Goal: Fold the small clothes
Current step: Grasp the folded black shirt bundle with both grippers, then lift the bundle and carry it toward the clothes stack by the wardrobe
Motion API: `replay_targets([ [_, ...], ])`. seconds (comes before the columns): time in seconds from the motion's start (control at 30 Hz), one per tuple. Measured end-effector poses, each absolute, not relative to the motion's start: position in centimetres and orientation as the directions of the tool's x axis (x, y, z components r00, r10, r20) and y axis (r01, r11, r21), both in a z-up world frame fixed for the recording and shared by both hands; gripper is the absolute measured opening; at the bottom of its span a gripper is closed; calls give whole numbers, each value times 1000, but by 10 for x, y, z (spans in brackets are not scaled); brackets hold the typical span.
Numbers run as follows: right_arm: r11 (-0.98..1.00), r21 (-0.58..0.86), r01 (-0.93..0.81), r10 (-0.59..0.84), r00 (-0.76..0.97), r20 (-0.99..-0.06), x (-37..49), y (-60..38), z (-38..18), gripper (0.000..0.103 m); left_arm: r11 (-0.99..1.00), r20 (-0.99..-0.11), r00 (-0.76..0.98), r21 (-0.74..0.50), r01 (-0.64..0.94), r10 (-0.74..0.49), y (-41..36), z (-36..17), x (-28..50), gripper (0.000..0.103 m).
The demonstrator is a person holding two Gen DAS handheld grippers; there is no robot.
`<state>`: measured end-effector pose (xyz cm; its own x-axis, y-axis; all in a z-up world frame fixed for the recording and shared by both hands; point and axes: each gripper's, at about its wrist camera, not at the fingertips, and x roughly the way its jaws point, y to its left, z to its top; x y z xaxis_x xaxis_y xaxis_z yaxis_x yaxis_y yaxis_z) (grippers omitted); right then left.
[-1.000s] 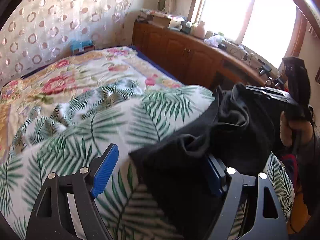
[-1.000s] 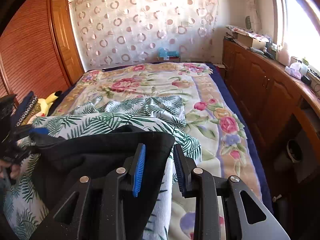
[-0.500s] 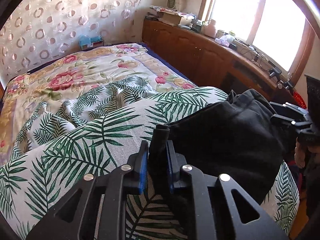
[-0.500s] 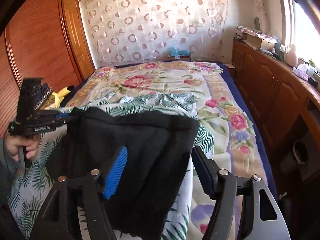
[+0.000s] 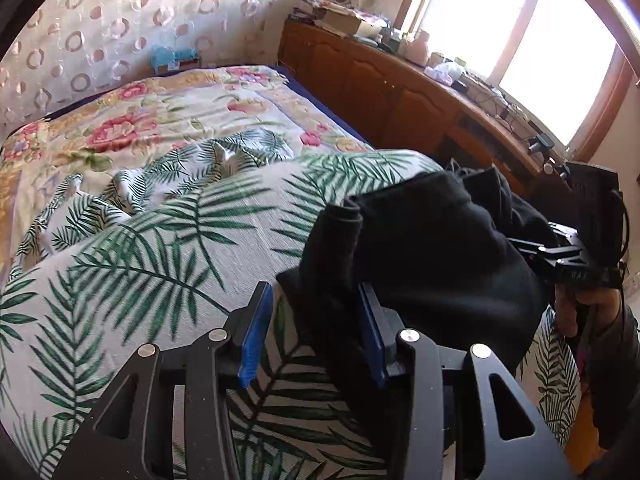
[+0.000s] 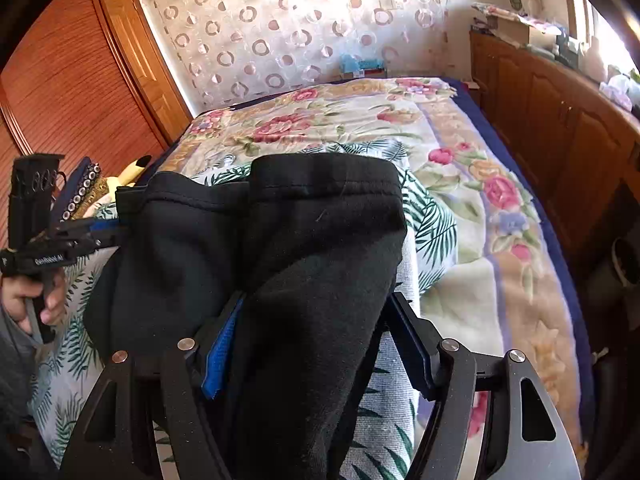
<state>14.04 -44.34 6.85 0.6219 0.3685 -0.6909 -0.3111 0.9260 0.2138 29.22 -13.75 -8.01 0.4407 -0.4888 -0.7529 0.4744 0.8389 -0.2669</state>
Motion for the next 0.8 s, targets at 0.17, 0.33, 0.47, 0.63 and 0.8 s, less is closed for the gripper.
replay_targets([
  [0.17, 919, 213, -332, 382, 617, -688, 137, -436, 66, 62, 834, -757, 434, -261, 486, -489, -147, -84, 293, 51],
  [0.33, 904, 245, -350, 418, 605, -678, 138, -438, 61, 52, 837, -749, 457, -234, 495, -480, -153, -84, 289, 57],
  [0.47, 892, 241, -383, 439, 606, -663, 132, -435, 61, 32, 822, -745, 440, -251, 511, -501, -154, -84, 287, 45],
  [0.63, 902, 184, -390, 412, 653, -635, 121, -433, 69, 24, 813, -740, 431, -265, 519, -516, -150, -77, 285, 16],
  [0.8, 901, 144, -409, 410, 693, -593, 108, -426, 83, 23, 807, -691, 483, -255, 532, -537, -143, -52, 268, 14],
])
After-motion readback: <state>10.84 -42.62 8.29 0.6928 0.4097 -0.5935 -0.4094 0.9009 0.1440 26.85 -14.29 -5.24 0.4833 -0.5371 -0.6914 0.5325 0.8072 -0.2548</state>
